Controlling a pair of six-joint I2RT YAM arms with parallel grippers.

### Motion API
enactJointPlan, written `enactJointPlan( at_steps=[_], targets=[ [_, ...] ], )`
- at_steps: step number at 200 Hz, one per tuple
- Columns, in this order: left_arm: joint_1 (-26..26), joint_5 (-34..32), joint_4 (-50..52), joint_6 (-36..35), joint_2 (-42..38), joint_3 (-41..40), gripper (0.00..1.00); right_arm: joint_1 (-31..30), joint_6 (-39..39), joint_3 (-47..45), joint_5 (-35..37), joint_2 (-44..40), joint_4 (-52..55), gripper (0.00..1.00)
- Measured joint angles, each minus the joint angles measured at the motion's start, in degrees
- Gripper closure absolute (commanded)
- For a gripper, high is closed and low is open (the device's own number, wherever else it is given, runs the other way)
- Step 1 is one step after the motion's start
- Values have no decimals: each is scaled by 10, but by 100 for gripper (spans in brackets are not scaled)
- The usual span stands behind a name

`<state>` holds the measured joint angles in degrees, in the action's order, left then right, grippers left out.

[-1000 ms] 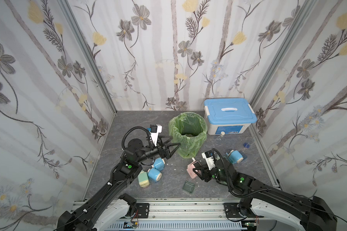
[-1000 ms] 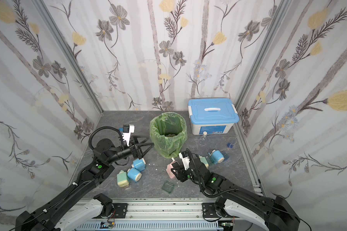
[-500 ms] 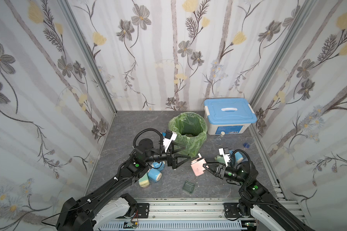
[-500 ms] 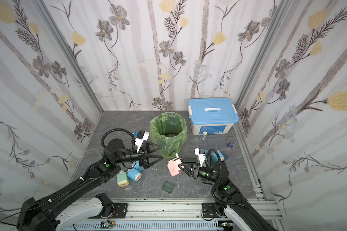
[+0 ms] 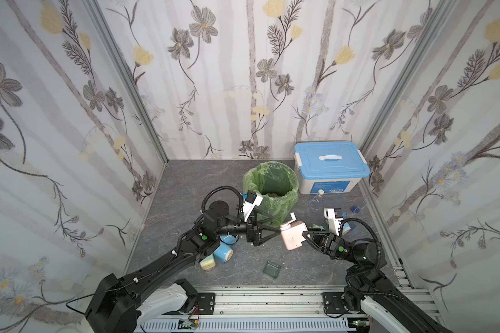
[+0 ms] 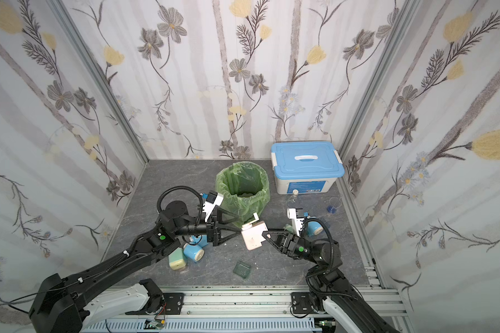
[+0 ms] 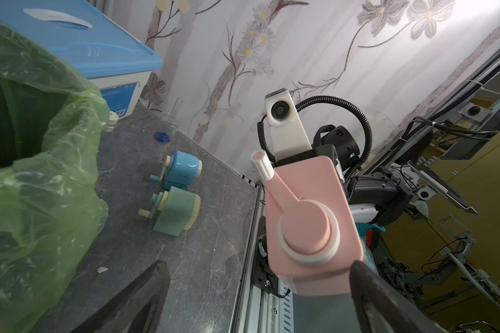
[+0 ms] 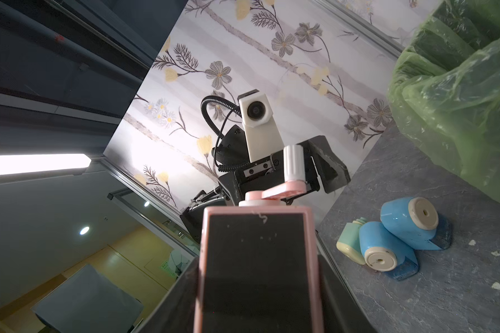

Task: Take out the pencil sharpener tray and clean the shavings
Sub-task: Pick up the pencil sharpener from the center of the board.

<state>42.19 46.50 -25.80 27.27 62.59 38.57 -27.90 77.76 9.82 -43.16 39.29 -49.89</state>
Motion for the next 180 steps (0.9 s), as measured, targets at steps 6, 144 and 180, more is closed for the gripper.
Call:
enactJointPlan(
  at_steps=[6,144,180],
  targets=[
    [5,0,-5,3,4,0,2,0,0,0,7,-4,-2,53],
    [71,-23,-139,88,92,31,39,-24,-34,-38,109,-51,-9,48],
    [74,-18,-134,104,92,39,50,-25,-60,-44,122,-74,-2,40]
  ],
)
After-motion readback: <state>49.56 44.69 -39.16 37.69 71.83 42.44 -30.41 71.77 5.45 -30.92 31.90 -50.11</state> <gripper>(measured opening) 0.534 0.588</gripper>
